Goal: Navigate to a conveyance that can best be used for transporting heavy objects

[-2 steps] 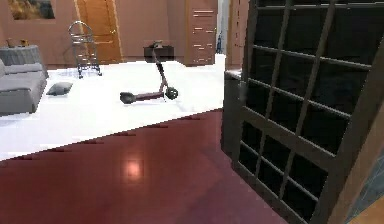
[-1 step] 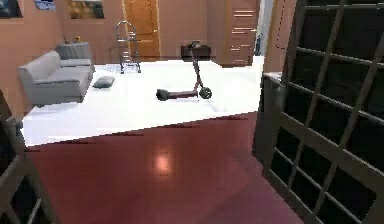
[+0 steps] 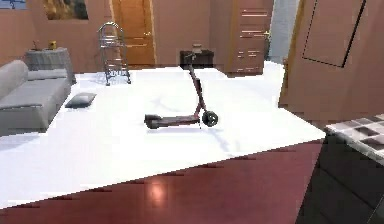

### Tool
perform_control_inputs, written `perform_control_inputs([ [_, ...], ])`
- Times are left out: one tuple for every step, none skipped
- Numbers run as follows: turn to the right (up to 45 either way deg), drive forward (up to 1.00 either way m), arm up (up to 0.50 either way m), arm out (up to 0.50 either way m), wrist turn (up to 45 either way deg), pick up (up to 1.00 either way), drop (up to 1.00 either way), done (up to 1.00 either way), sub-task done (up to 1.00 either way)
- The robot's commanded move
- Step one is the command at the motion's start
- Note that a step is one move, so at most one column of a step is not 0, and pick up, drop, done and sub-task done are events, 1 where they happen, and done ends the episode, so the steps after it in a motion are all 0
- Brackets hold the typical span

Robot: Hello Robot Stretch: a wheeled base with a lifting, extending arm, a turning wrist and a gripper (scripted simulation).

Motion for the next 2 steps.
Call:
perform_control_inputs([
  [0.0,0.6,0.0,0.0,0.0,0.0,0.0,0.0,0.0],
  [15.0,0.0,0.0,0.0,0.0,0.0,0.0,0.0,0.0],
])
